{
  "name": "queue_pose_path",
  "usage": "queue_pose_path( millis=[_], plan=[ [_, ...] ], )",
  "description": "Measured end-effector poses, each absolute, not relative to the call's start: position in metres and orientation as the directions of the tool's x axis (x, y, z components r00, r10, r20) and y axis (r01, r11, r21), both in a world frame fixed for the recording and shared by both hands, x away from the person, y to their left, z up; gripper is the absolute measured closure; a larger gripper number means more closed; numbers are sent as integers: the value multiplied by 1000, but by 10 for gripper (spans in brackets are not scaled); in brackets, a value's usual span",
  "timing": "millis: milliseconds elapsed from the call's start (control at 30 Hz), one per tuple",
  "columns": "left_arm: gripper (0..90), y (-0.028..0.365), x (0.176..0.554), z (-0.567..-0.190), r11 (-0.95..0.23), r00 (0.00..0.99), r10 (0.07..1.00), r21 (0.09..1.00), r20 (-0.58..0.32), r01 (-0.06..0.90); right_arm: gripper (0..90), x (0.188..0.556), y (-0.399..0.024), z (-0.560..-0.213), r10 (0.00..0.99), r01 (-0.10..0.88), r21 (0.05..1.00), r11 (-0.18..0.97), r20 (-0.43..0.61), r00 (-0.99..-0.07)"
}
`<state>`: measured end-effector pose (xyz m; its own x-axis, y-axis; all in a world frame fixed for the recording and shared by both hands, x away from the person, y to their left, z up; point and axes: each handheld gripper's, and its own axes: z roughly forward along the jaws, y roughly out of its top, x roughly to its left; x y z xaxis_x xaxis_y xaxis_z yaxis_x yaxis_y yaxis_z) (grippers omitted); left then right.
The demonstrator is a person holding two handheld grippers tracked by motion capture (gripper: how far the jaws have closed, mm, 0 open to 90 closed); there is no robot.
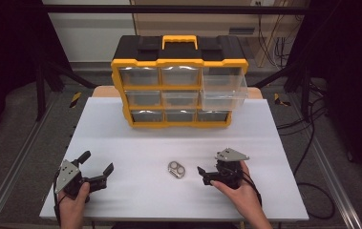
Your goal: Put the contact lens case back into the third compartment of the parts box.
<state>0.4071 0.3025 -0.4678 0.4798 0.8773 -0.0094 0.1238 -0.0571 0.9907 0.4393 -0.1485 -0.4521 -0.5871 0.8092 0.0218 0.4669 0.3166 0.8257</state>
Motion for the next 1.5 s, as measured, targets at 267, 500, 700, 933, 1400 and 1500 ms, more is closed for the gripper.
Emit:
queue_pose_path(
  millis=[267,500,700,933,1400,1500],
  plan=[
    [12,300,408,-468,-65,485,875,990,-2,122,100,441,-126,-455,768,472,799,373,20,-640],
    [12,299,408,-468,-72,489,873,990,4,120,94,446,-102,-461,733,487,760,431,21,-680],
    [12,299,408,-468,-79,490,872,990,12,117,111,449,-79,-463,696,485,726,488,12,-718],
    [12,299,408,-467,-81,491,871,990,14,115,159,456,-63,-465,678,501,697,513,30,-735],
    [12,300,408,-467,-83,487,873,990,18,112,298,464,-49,-468,667,511,664,545,25,-744],
    [12,299,409,-467,-87,490,872,990,22,110,356,466,-46,-469,659,509,658,555,26,-751]
  ],
)
